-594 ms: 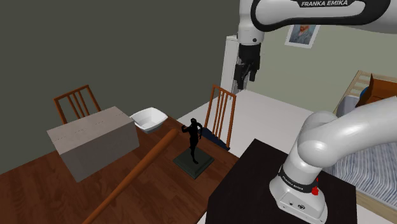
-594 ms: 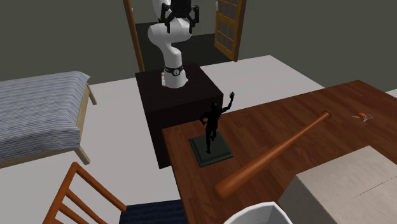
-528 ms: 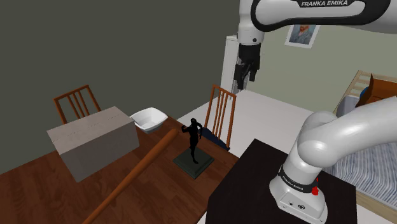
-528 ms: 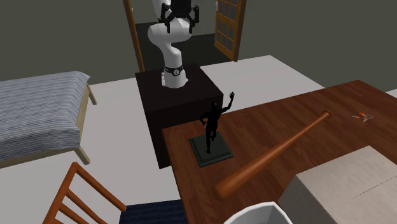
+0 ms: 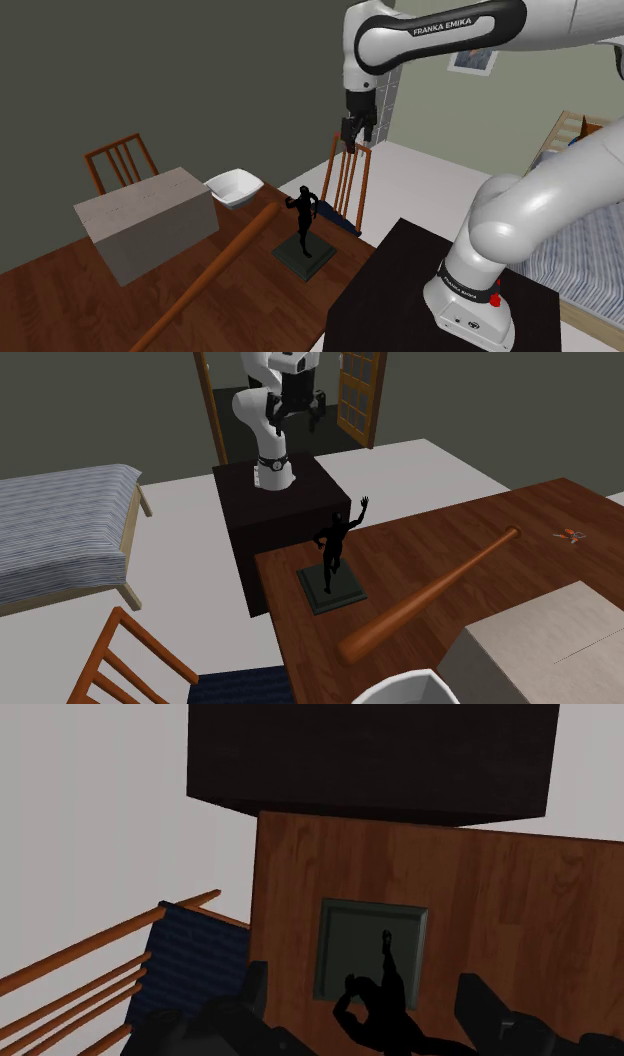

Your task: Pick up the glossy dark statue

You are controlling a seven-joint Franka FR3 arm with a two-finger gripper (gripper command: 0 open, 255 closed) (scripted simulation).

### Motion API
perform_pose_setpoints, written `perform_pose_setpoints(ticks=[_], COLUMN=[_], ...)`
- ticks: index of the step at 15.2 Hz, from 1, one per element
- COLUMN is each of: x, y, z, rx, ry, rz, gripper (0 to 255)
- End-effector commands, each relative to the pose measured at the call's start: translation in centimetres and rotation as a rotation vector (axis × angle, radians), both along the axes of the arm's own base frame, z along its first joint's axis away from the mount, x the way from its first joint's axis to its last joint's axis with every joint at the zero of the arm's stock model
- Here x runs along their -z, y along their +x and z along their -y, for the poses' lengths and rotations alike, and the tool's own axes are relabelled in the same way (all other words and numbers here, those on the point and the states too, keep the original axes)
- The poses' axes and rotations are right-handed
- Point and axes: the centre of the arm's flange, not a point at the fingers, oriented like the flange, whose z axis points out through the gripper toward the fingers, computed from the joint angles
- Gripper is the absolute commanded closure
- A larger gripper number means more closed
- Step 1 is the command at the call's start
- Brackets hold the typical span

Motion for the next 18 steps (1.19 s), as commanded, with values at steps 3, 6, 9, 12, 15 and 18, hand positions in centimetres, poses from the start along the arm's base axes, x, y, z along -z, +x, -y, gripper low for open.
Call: perform_pose_setpoints(ticks=[3,6,9,12,15,18], x=[3.6,6.3,9.0,11.7,14.4,16.1], y=[4.2,7.2,10.1,12.9,15.7,16.9], z=[-0.7,-1.4,-2.2,-3.2,-4.3,-4.9], rx=[-0.044,-0.077,-0.110,-0.143,-0.176,-0.190], ry=[0.031,0.053,0.076,0.098,0.121,0.131], rz=[-0.017,-0.031,-0.044,-0.058,-0.071,-0.077], gripper=[0,0,0,0,0,0])
